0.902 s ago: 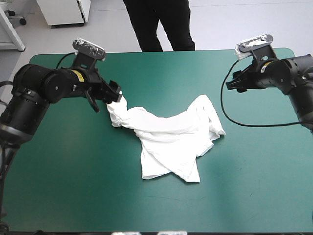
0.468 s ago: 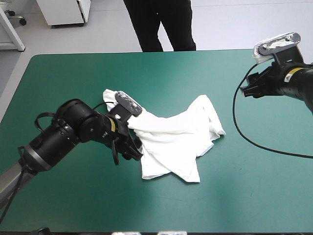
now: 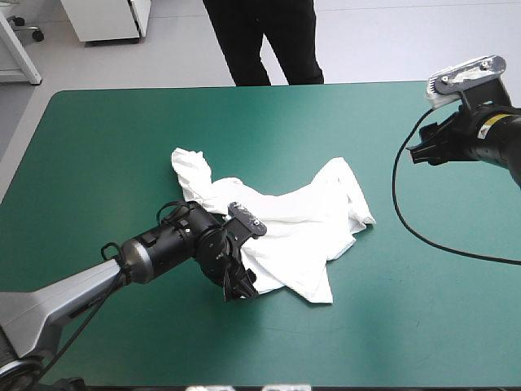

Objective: Fold the cloth

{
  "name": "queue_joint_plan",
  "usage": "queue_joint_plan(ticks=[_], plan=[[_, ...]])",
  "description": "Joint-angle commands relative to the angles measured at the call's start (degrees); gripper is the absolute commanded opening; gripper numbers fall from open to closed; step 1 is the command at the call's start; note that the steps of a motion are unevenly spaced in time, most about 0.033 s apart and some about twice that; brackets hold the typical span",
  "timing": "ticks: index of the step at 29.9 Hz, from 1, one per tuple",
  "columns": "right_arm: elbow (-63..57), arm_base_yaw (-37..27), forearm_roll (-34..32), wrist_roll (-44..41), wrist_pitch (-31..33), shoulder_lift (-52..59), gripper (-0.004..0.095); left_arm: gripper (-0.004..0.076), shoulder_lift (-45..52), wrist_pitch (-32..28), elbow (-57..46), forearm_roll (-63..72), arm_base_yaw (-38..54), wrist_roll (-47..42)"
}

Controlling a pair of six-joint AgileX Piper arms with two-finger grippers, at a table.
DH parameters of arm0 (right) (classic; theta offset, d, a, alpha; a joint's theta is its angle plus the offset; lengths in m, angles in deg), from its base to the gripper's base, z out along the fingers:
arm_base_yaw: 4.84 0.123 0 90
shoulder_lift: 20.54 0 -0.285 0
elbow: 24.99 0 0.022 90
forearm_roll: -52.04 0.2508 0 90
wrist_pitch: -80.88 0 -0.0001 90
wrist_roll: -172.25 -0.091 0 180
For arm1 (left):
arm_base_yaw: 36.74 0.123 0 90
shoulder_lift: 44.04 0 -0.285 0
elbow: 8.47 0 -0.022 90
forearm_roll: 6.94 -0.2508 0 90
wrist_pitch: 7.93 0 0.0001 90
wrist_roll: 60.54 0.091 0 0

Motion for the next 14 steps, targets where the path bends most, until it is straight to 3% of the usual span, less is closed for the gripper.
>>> queue_joint_plan(ticks=[1, 10, 14], plan=[[1.38, 0.04, -0.92, 0.07, -3.03, 1.31, 0.0648, 0.0564, -1.24, -2.76, 0.97, 1.58, -0.40, -0.76], [-6.43, 0.04, -1.04, 0.43, -4.48, 1.31, 0.0648, 0.0551, -7.38, -4.77, 0.87, 8.00, -0.40, 2.80], [-13.87, 0.04, 1.45, 1.42, -8.78, 1.16, 0.0648, 0.0409, -8.94, -4.56, 0.87, 10.46, -0.40, 3.91]])
